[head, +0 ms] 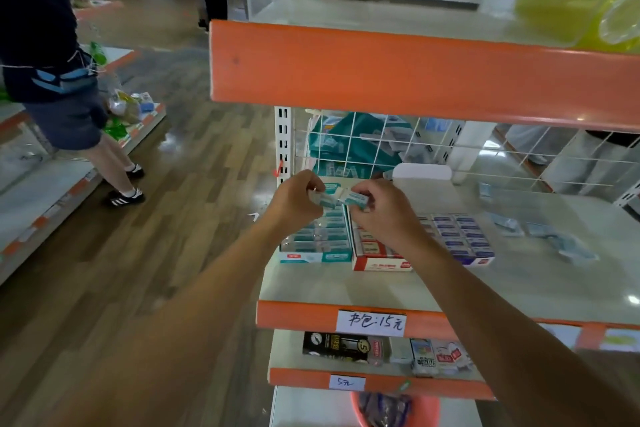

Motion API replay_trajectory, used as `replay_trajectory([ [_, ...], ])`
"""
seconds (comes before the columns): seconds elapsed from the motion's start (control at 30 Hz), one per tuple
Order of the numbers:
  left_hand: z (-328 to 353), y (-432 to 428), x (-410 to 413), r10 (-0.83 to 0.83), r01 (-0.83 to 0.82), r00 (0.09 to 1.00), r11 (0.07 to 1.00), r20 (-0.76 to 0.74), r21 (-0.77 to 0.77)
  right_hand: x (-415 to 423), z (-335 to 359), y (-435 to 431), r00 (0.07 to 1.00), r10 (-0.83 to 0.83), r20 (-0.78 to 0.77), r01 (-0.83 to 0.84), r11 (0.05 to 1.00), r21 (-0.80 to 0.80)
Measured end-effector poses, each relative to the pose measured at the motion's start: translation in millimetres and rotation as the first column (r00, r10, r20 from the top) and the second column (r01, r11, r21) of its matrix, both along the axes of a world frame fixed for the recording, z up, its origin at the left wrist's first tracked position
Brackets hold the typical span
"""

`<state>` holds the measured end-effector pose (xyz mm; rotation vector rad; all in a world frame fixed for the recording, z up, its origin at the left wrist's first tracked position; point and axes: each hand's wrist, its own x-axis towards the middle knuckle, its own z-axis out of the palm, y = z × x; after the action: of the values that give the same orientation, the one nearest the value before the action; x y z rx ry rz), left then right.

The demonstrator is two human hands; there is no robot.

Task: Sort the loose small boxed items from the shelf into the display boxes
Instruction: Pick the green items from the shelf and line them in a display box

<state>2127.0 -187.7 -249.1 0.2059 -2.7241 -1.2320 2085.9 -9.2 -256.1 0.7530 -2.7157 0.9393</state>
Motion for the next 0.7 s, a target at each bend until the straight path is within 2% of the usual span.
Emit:
replay_trajectory([
  [0.13,-5.8,-13.8,-0.5,-0.011,0.012,1.000,1.000,0.020,-0.028,-2.7,-1.1,-11.4,1.000,0.017,-0.026,-0.014,0.995,0.099],
  [0.4,-24.2,-28.6,-7.5,0.049,-0.043,0.999,0.970,0.019,-0.238,-11.8,-6.4,-26.3,0.999,0.033,-0.037,-0.024,0.974,0.226],
  [0.57,-28.6,-27.2,-10.1,0.050,-0.049,0.999,0.913,-0.006,-0.405,-13.9,-6.2,-33.4,0.999,0.027,-0.036,-0.018,0.974,0.227],
  [0.7,-28.4,-27.7,-11.6,0.023,-0.030,1.000,0.893,-0.021,-0.449,-18.1,-4.7,-36.9,0.999,0.030,-0.021,-0.024,0.971,0.237],
])
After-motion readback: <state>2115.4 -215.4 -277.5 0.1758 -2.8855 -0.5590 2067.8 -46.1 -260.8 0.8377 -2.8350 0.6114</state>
